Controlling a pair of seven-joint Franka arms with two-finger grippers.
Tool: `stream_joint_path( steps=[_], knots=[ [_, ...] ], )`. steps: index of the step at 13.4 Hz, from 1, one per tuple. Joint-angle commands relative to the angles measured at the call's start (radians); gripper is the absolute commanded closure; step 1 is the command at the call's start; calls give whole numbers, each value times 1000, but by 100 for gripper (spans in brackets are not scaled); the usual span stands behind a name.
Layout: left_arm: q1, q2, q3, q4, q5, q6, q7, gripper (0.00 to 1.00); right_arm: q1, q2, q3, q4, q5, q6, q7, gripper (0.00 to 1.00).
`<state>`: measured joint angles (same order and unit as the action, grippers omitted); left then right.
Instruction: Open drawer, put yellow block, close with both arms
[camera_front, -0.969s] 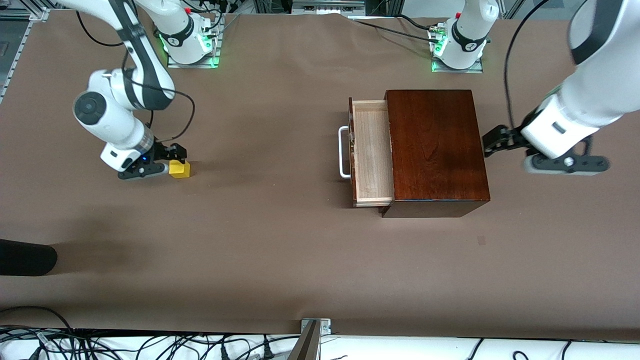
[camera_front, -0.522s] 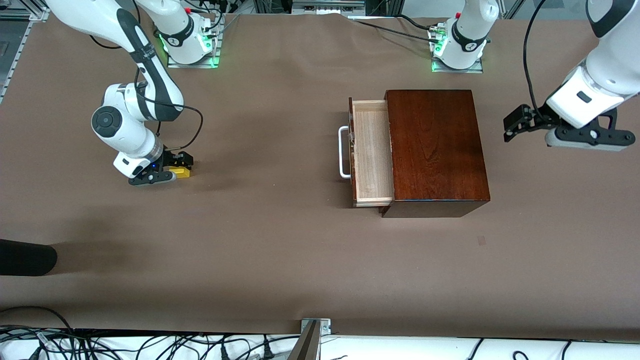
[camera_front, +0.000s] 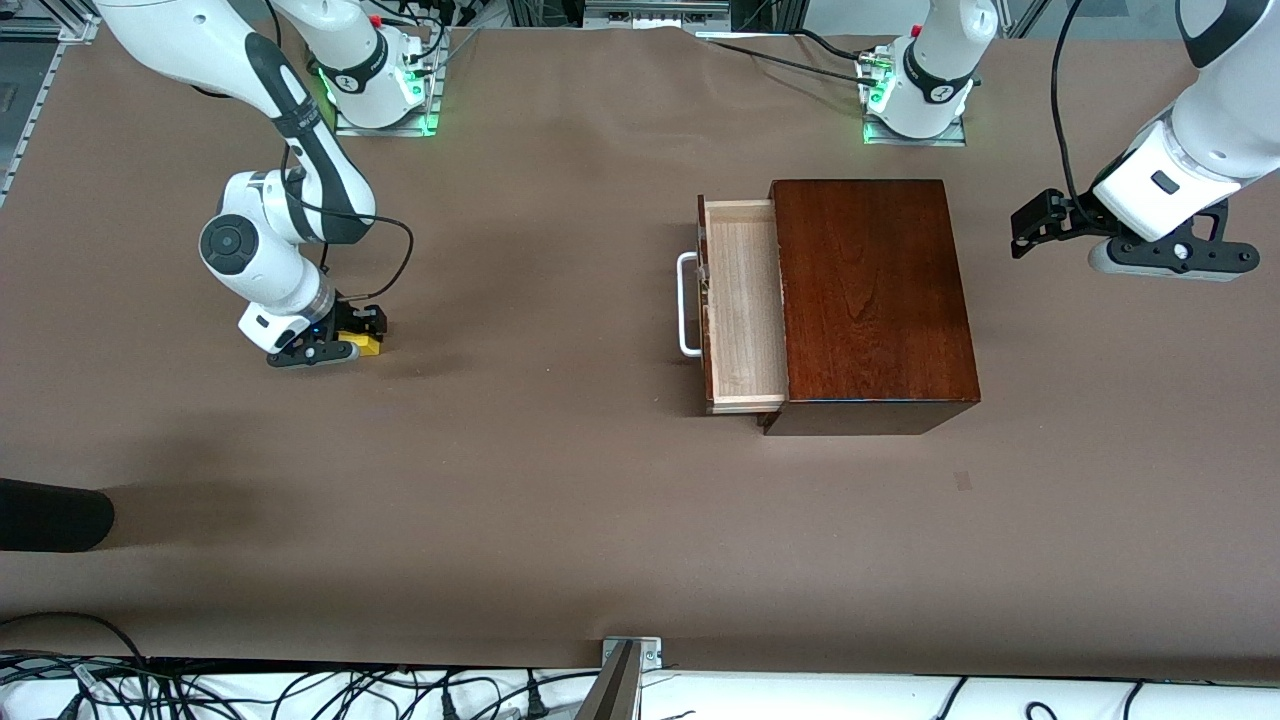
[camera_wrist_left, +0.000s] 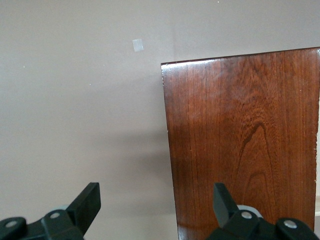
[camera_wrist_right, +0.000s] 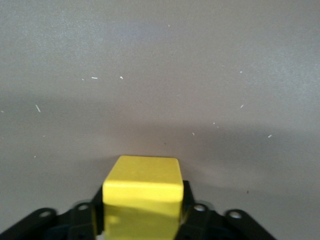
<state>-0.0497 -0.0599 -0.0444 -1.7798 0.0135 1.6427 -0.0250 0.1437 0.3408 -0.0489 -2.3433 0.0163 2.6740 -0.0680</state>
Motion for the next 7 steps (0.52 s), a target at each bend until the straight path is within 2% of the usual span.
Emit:
stream_joint_path(
  steps=[1,4,6,7],
  knots=[
    [8,-3,-12,34,-20,-24,22,0,-7,-35,3,-4,10,12,7,100],
    [5,0,-14,39,-12,-21,22,0,-3,-81,14,30,-2,-5,-13,100],
    [4,18,-14,48,-12,-11,22,0,0,-74,108,154,-2,-99,-15,100],
    [4,20,-14,51,-12,-9,23,0,13,-62,144,250,-2,-193,-15,100]
  ],
)
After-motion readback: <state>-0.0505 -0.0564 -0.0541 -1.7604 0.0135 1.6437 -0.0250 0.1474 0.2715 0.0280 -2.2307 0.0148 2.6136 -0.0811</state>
